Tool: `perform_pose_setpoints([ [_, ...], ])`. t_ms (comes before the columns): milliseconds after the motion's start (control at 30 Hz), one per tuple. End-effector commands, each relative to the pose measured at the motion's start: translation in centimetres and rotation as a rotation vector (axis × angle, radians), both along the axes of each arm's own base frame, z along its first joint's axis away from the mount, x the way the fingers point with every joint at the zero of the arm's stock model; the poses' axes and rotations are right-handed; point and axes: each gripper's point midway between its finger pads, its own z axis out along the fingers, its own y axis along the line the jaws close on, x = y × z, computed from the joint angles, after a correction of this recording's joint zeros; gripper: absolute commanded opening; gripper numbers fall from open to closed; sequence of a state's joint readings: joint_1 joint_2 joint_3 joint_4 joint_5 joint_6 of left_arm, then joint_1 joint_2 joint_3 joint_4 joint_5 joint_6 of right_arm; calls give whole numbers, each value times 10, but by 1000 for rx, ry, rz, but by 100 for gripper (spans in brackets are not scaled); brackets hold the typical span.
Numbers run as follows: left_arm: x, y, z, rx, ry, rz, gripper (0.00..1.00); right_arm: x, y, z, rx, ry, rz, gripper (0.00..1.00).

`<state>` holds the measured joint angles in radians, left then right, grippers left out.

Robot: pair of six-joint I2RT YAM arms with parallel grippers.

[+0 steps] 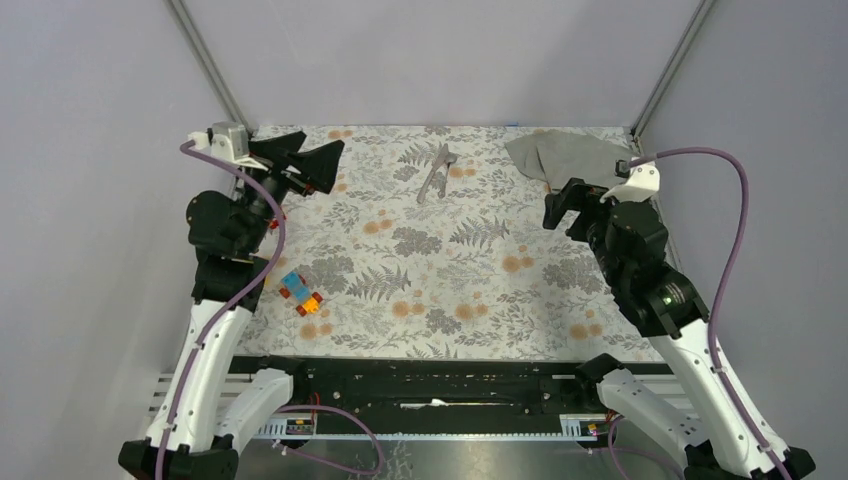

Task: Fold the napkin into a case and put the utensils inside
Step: Move the crumpled napkin to the corner of the board.

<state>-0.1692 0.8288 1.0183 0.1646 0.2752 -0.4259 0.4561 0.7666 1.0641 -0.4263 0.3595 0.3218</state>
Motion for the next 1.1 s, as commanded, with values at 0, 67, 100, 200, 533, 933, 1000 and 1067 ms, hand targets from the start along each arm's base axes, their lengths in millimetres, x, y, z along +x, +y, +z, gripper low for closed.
perform_pose_setpoints([
  [0,10,-16,-3,-2,-1,-85,99,24,-6,-22,5,35,-112,100],
  [67,16,-23,-10,-2,31,-122,99,38,-2,-42,-34,93,-124,100],
  [100,18,-27,-13,-6,42,-140,99,46,0,-52,-47,123,-139,100],
  [200,20,-36,-18,-14,59,-187,99,76,9,-84,-92,182,-166,100],
  [533,12,-49,-14,-42,61,-270,99,208,-5,-148,-35,248,-360,100],
  [933,-5,-77,-14,-64,73,-396,99,326,-100,-245,6,439,-557,100],
  [1000,-3,-77,-16,-63,80,-394,99,332,-109,-261,49,487,-538,100],
  [1067,-1,-77,-17,-62,85,-391,99,330,-107,-276,77,544,-501,95],
])
